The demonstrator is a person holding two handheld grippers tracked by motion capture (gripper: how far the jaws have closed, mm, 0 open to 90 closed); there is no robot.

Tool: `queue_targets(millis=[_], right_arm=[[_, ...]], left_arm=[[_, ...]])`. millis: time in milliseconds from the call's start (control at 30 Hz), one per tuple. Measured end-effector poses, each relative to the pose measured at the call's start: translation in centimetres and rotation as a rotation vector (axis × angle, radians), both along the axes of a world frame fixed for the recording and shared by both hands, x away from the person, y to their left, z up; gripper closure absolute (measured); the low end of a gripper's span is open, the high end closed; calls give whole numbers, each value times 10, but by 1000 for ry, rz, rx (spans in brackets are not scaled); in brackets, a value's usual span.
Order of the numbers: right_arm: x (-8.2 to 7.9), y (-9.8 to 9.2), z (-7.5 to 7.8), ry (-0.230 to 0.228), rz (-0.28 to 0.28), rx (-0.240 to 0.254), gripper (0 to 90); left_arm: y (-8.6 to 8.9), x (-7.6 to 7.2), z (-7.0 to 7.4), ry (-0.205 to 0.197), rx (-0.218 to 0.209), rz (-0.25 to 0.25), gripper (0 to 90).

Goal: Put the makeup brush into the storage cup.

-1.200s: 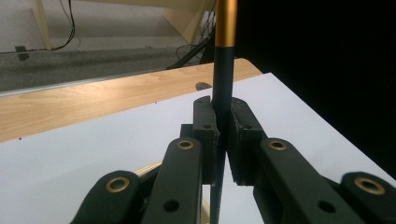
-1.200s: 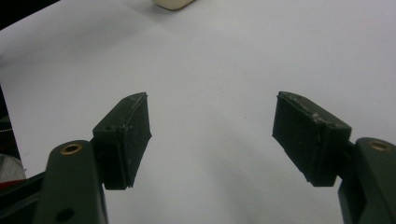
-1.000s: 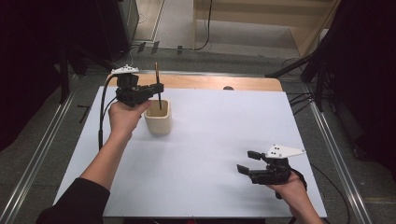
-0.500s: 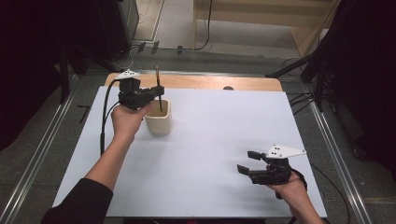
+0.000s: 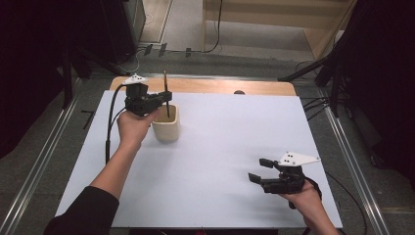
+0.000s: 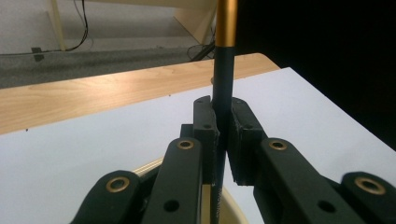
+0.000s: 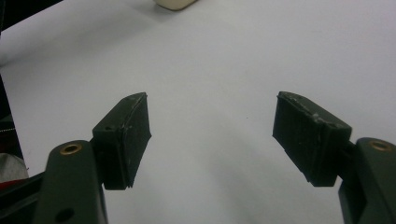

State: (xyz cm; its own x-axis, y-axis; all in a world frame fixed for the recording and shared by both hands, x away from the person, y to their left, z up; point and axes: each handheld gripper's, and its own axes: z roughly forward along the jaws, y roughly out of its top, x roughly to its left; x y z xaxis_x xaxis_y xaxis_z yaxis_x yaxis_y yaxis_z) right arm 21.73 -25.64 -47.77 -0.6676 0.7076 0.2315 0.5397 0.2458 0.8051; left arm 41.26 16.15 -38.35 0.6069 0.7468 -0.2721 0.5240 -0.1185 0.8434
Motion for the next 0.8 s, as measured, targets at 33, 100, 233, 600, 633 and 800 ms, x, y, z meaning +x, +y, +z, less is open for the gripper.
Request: queue_targets(millis=[33,100,233,600,633,800], right_arm=[[0,0,0,0,0,0,284],[0,0,0,1,1,1,283],[0,0,0,2,0,1,284],[0,1,-1,7,-1,1,284],[0,1,-1,7,-1,1,283],[0,1,-1,6,2,2,283]], left_arm=[[1,0,-2,6,1,5,837],[3,1,-4,10,2,9,837],[6,1,-9,17,-7,15,837],[9,2,-19,30,6,10,835],[9,1,-20,28,10,10,835],[11,1,-24,37,11,15,834]])
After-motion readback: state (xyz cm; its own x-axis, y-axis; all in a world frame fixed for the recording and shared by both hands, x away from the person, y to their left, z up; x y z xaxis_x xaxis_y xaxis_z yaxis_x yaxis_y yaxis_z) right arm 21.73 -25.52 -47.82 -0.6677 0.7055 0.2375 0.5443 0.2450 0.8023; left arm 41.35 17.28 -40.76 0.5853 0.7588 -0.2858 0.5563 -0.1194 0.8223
